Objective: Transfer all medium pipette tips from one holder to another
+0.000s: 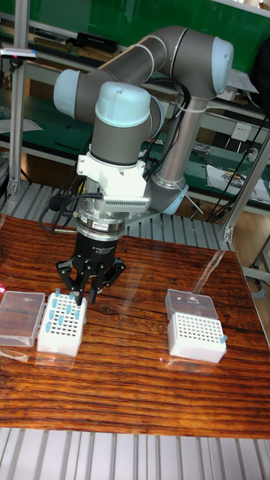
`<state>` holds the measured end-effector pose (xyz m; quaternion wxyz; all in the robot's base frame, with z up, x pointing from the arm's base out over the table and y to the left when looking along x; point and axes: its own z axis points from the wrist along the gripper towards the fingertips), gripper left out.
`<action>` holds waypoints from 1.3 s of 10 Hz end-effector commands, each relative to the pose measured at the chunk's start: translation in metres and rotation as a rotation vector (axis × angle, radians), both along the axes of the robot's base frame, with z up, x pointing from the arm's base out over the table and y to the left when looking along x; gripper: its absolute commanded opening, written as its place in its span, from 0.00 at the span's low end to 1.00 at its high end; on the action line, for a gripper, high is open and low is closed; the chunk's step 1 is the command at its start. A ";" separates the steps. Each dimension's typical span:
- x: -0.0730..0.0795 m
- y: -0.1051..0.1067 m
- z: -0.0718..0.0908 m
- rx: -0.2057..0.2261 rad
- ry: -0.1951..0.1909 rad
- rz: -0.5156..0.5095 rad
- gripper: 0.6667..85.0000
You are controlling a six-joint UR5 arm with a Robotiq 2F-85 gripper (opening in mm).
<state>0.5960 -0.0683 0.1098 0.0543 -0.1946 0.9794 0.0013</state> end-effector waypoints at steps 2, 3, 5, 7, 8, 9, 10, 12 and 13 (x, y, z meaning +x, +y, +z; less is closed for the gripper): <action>0.002 0.009 0.006 0.013 0.023 -0.014 0.36; 0.005 0.018 0.010 0.018 0.035 -0.031 0.36; 0.018 0.050 0.014 0.018 0.043 -0.092 0.35; 0.027 0.096 0.013 0.036 0.043 -0.165 0.28; 0.027 0.118 0.014 0.059 0.044 -0.193 0.28; 0.026 0.138 0.015 0.079 0.048 -0.222 0.27; 0.021 0.156 0.014 0.081 0.047 -0.256 0.25; 0.011 0.187 0.007 0.092 0.050 -0.327 0.22; 0.008 0.198 0.002 0.088 0.042 -0.352 0.21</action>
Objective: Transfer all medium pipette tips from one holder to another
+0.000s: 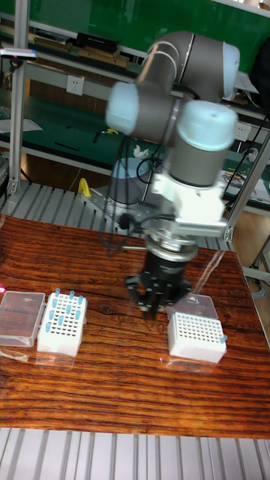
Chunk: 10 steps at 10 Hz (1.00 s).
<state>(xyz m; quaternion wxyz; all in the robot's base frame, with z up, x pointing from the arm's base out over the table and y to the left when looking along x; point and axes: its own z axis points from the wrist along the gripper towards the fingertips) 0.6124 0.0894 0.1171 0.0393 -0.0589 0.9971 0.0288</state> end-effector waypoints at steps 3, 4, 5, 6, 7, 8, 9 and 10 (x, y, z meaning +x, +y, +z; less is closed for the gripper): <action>0.001 0.027 -0.005 -0.052 -0.053 -0.116 0.09; -0.008 0.023 -0.006 -0.071 -0.021 -0.081 0.03; -0.019 0.032 -0.007 -0.046 0.021 0.003 0.03; -0.018 0.033 -0.007 -0.046 0.014 0.090 0.04; -0.012 0.035 -0.006 -0.043 -0.014 0.155 0.07; -0.012 0.039 -0.006 -0.031 -0.014 0.176 0.09; -0.013 0.043 -0.007 -0.026 -0.013 0.169 0.10; -0.011 0.061 -0.008 -0.007 -0.016 0.144 0.11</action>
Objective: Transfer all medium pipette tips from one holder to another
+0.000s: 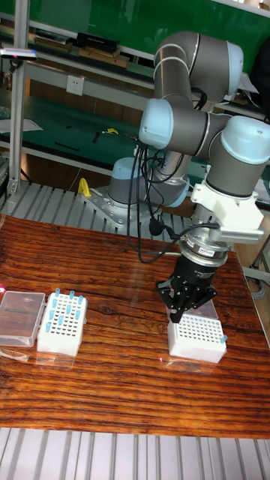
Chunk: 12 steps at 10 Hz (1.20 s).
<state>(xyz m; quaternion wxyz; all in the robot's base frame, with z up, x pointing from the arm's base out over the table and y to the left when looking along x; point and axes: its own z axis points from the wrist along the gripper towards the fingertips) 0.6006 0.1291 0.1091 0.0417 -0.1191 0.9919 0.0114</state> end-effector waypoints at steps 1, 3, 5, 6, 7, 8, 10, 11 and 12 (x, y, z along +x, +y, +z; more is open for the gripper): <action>0.006 0.045 0.002 0.052 -0.004 -0.008 0.14; 0.012 0.093 0.003 0.090 -0.017 -0.079 0.17; 0.009 0.110 -0.007 0.097 -0.037 -0.094 0.28; 0.003 0.111 -0.010 0.091 -0.029 -0.109 0.30; -0.006 0.120 -0.016 0.103 -0.018 -0.126 0.37; -0.009 0.122 -0.022 0.094 -0.022 -0.131 0.39; -0.016 0.124 -0.027 0.079 -0.020 -0.138 0.44; -0.019 0.124 -0.026 0.076 -0.011 -0.114 0.51; -0.017 0.127 -0.025 0.089 -0.013 -0.094 0.64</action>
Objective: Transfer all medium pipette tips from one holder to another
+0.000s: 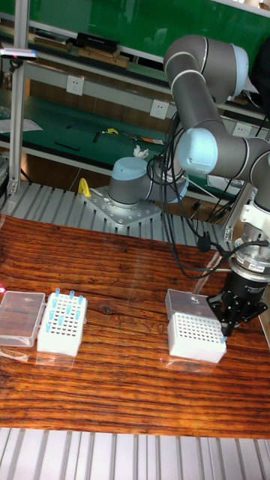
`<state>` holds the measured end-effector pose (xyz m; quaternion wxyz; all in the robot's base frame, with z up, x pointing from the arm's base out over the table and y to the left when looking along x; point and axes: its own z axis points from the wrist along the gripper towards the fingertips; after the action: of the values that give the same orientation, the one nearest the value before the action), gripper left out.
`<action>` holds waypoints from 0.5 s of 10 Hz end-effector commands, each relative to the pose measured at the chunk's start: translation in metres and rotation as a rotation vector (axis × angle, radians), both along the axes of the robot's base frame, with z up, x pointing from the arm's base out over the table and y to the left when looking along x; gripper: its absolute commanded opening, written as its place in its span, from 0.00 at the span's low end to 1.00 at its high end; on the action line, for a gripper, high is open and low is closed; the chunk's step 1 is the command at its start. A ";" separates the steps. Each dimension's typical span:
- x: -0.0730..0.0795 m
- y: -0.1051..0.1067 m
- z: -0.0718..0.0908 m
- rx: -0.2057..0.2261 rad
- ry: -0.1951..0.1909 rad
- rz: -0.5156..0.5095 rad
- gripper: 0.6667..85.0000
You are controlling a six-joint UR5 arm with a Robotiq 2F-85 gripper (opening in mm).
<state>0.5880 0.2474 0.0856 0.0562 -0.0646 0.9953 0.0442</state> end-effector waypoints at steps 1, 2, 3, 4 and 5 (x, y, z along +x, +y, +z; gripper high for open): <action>-0.004 0.009 0.000 0.012 0.009 0.024 0.71; -0.004 0.008 0.001 0.003 0.013 0.037 0.78; -0.005 0.006 0.003 -0.008 0.015 0.049 0.81; -0.007 0.006 0.006 -0.011 0.024 0.051 0.83; -0.008 0.006 0.008 -0.006 0.031 0.052 0.83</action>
<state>0.5824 0.2512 0.0882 0.0468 -0.0859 0.9944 0.0392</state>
